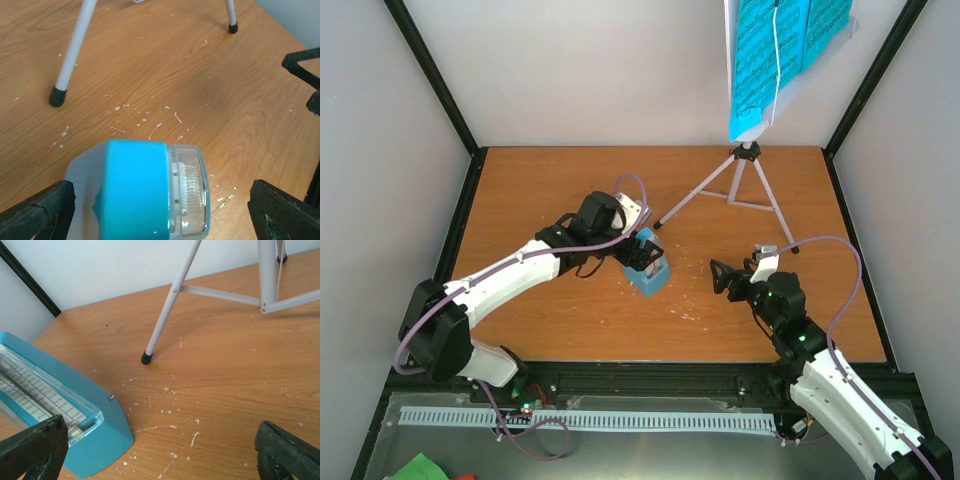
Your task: Pack up the instrument practice props
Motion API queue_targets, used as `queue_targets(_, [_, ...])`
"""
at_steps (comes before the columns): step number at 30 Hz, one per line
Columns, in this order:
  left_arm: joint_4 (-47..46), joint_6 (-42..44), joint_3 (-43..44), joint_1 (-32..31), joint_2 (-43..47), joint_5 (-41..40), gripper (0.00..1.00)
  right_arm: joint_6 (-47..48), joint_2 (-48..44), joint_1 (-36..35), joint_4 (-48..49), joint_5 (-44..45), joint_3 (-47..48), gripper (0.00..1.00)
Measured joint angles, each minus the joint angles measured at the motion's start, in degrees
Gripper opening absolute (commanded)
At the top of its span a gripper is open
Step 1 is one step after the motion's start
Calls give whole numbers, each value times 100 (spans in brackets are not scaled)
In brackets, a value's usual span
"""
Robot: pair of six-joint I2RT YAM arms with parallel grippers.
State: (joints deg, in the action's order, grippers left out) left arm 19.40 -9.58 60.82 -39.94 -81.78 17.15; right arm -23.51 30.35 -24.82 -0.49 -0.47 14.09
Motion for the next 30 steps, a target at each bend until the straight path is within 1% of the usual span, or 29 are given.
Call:
queue_targets(4, [4, 118, -2, -59, 20, -269, 78, -116, 39, 4, 7, -39, -90, 100])
queue_targets(7, [-9, 179, -13, -74, 70, -431, 66, -160, 107, 4, 22, -46, -92, 100])
queue_targets(12, [-74, 184, -24, -74, 129, -608, 53, -188, 127, 4, 22, -42, -92, 100])
queue_targets(15, [-120, 179, -46, -90, 144, -649, 49, -205, 111, 4, 15, -33, -92, 100])
queue_targets(18, [-162, 188, -50, -96, 155, -710, 46, -221, 85, 4, 11, -22, -92, 100])
queue_targets(22, [-188, 179, -85, -98, 192, -772, 36, -247, 74, 4, 0, -20, -92, 100])
queue_targets(27, [-186, 61, -111, -138, 245, -988, 30, -251, 76, 4, -4, -20, -92, 100])
queue_targets(29, [-168, -68, -111, -243, 245, -1257, 30, -251, 76, 4, -7, -17, -92, 100])
queue_targets(30, [-157, -125, -111, -286, 245, -1344, 33, -251, 76, 4, -9, -15, -92, 100])
